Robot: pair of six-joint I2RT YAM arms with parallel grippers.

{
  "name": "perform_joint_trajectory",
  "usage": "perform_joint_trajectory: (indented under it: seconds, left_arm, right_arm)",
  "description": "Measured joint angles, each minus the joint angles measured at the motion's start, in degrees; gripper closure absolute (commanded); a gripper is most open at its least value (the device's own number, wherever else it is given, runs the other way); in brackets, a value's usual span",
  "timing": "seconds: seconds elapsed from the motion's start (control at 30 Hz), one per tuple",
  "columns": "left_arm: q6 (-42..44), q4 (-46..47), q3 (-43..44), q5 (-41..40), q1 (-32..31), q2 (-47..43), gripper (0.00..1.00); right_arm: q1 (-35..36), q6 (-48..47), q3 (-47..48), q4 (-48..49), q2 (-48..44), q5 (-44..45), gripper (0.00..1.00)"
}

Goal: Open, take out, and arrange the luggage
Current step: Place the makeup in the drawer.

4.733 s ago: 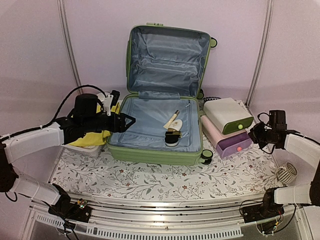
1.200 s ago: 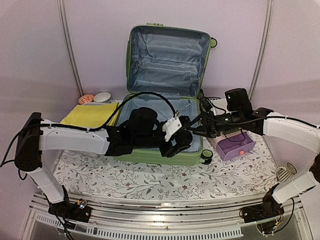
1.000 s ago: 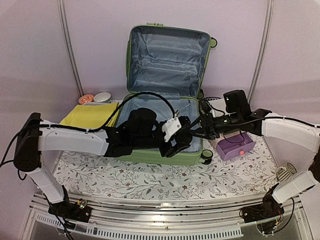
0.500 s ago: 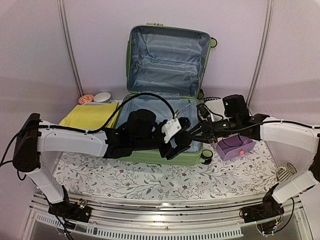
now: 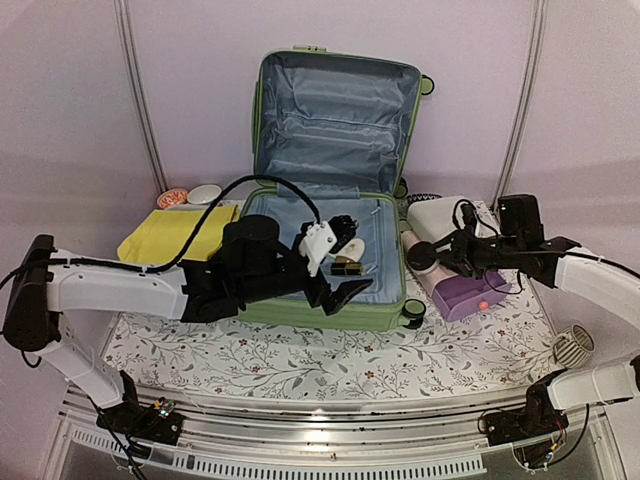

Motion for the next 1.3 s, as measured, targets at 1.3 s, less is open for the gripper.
perform_joint_trajectory:
  seconds: [1.3]
  left_arm:
    - [-5.2,-1.0,-0.8,1.6,2.5,-1.4,0.03]
  right_arm:
    - [-4.8,3.7,-6.8,-3.0,10.1,26.7,0.84]
